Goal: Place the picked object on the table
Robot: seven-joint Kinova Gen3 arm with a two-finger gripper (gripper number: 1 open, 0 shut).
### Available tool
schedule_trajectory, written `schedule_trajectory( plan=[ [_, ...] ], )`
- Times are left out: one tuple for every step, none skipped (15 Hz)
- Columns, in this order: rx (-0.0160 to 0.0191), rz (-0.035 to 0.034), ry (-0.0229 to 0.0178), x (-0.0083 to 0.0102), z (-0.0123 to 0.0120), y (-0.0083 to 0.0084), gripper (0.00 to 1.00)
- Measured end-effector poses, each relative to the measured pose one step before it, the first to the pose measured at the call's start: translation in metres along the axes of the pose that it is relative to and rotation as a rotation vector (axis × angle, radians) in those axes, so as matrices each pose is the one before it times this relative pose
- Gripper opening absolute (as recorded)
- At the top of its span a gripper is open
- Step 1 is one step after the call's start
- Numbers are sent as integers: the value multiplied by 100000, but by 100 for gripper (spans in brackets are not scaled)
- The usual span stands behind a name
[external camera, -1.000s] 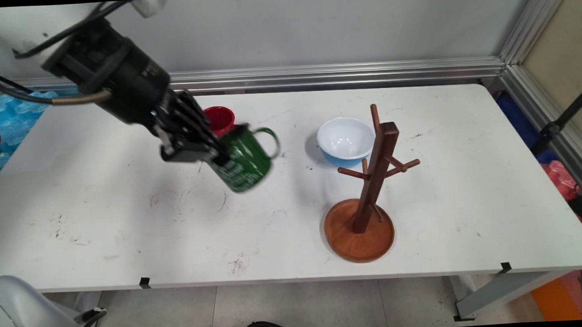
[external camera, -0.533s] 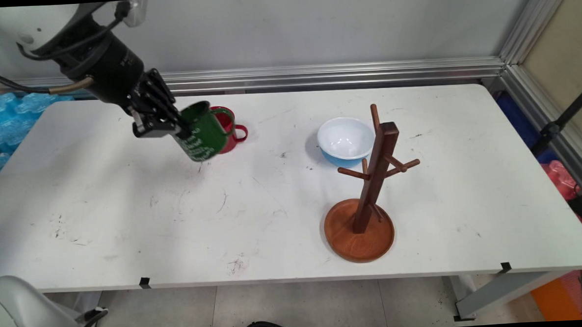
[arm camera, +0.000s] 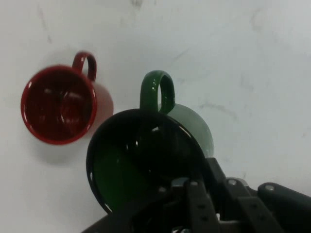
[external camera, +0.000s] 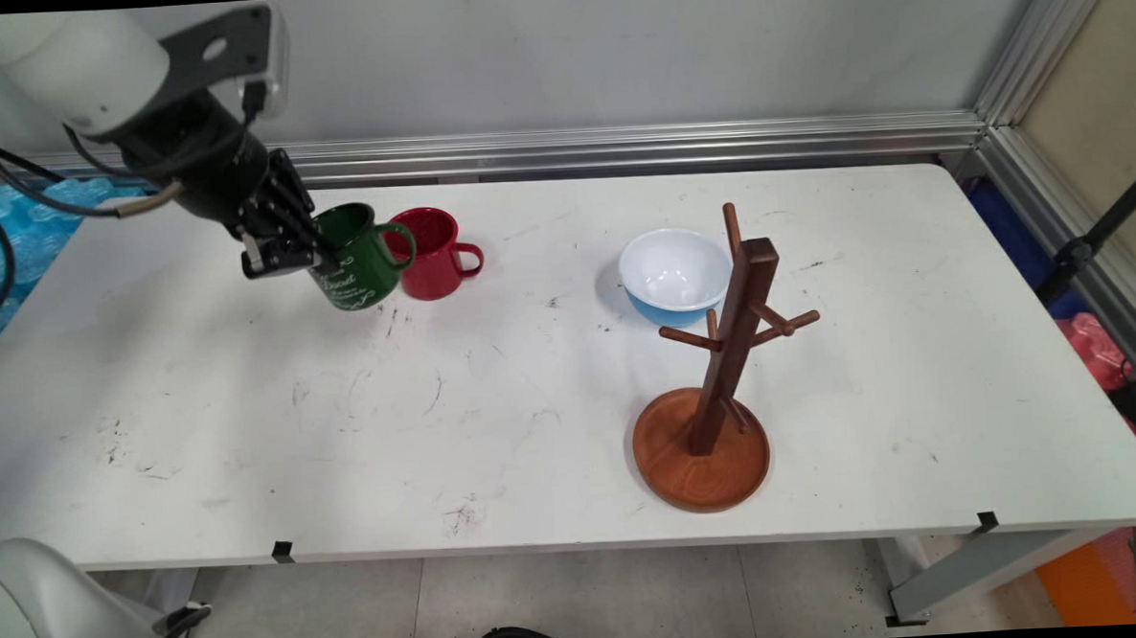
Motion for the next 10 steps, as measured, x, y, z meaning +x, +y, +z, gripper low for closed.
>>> schedule_trajectory(
  plan=[
    [437,1243,-1489,-305,602,9,0],
    [171,864,-955,-214,429,22,0],
    [229,1302,-1353,-301,633,34,0],
    [222,1715,-1640,-395,868,61,0],
    [45,1353,-983,-278,643,75,0],
    [-42,1368,-844,-218,640,70,0],
    [-134,1114,-634,-179,532,83,0],
    [-144,1076,-544,-155,519,80,0],
    [-196,1573,-682,-206,821,128,0],
    [-100,1101,-290,-101,591,90,0]
  ],
)
